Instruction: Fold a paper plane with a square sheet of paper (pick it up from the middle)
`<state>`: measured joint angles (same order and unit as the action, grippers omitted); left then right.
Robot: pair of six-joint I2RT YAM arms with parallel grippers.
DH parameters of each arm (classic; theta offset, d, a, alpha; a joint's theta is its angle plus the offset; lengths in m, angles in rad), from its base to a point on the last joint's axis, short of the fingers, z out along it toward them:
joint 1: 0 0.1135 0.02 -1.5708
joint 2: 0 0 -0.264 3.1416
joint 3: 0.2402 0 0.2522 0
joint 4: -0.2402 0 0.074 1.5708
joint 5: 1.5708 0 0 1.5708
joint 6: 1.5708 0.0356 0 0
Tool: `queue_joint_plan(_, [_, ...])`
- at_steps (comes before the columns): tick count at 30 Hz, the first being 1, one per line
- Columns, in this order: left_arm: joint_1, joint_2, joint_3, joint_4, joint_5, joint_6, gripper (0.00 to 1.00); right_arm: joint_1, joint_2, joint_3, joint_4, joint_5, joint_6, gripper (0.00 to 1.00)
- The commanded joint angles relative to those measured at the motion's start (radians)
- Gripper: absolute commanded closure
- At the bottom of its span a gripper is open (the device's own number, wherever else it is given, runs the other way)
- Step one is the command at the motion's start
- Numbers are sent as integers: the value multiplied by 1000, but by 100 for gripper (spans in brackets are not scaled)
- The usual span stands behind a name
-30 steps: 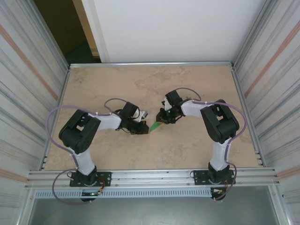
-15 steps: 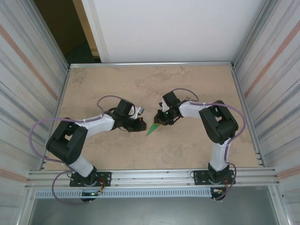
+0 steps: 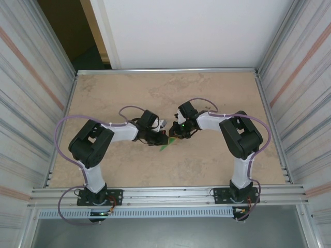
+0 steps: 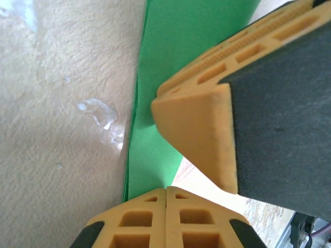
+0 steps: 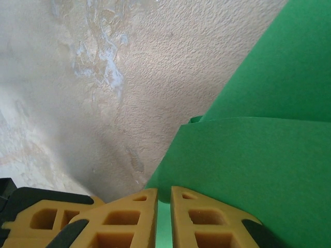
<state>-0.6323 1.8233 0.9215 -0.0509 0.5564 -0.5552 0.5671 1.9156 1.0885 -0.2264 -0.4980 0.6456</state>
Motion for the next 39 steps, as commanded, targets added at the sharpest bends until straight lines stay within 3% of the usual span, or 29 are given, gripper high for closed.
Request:
queue_joint_plan(1, [3, 13, -30, -18, -40, -4, 100, -17, -39, 3, -45, 3, 10, 86])
queue_joint_plan(9, [3, 25, -41, -13, -38, -13, 100, -61, -92, 16, -89, 66, -53, 85])
queue_joint_plan(29, [3, 6, -6, -36, -24, -11, 99, -93, -11, 17, -136, 117, -87, 87])
queue_joint_plan(39, [3, 20, -10, -46, -31, -25, 100, -71, -138, 30, -136, 127, -85, 85])
